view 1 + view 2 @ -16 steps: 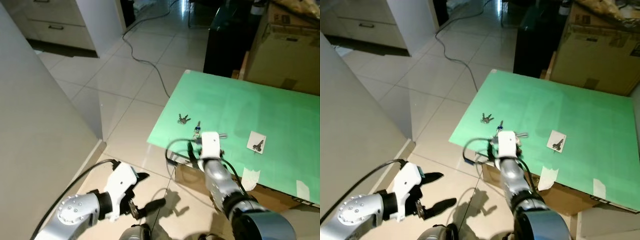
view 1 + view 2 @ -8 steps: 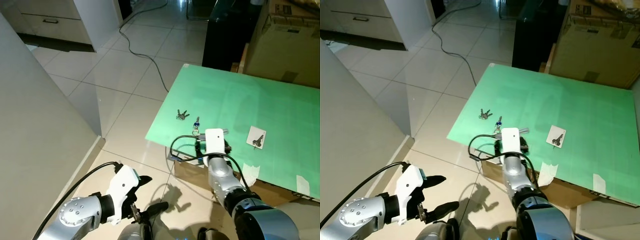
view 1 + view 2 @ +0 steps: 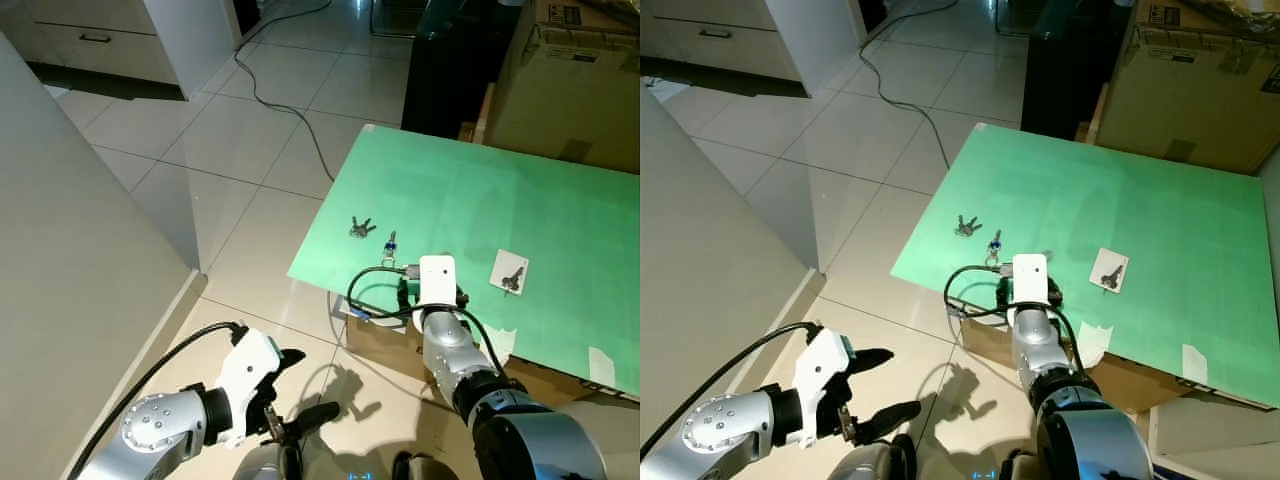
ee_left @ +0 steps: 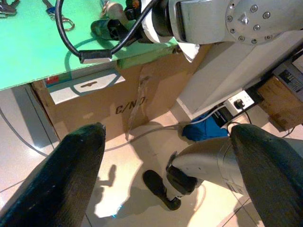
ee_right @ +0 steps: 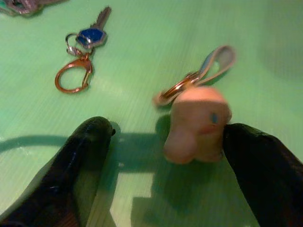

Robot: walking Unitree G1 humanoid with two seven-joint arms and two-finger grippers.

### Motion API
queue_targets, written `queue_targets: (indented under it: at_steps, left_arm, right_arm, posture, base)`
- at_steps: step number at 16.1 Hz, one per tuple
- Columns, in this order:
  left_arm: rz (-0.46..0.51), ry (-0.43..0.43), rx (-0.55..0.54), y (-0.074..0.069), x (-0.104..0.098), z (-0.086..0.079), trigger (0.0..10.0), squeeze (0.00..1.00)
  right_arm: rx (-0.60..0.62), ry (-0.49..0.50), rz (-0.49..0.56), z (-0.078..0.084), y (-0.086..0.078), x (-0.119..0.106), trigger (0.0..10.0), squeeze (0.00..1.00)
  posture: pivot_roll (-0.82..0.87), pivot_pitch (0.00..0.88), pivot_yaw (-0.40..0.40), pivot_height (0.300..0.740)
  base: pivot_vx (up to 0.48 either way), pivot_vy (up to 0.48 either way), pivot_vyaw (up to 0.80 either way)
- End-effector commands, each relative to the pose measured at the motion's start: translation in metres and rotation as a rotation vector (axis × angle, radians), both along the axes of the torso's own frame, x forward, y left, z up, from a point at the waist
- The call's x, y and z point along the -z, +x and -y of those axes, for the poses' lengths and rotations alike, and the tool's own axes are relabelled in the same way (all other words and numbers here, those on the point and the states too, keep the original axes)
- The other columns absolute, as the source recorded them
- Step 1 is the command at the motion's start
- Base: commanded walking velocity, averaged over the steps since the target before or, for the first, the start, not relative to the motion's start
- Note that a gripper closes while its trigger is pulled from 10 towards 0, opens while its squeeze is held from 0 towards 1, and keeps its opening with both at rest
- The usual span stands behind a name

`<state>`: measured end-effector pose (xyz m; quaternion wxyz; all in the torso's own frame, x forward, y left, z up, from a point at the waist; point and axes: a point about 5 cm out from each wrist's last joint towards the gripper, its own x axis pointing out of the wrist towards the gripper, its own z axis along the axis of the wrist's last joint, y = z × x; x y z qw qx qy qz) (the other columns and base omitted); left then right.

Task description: Hang keys on a hook

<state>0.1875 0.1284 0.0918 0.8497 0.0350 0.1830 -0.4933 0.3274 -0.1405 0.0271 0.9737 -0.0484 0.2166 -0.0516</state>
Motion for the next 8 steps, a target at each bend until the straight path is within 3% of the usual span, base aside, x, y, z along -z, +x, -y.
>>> queue_targets:
  at_steps: [1, 8]
  left_arm:
    - [-0.007, 0.009, -0.008, -0.0021, 0.0008, -0.0018, 10.0, 0.00]
    - [-0.007, 0.004, -0.013, 0.0011, 0.0024, -0.0002, 10.0, 0.00]
  right_arm:
    - [-0.010, 0.021, -0.051, -0.0052, -0.0053, 0.0078, 0.0, 0.00]
    - [-0.015, 0.072, -0.064, -0.0072, -0.0051, 0.0083, 0.0, 0.00]
  posture:
    - [0.18, 0.211, 0.101, 0.740]
    - [0.17, 0.205, 0.098, 0.740]
  base:
    - [0.000, 0.000, 0.00]
    - [0.000, 0.000, 0.00]
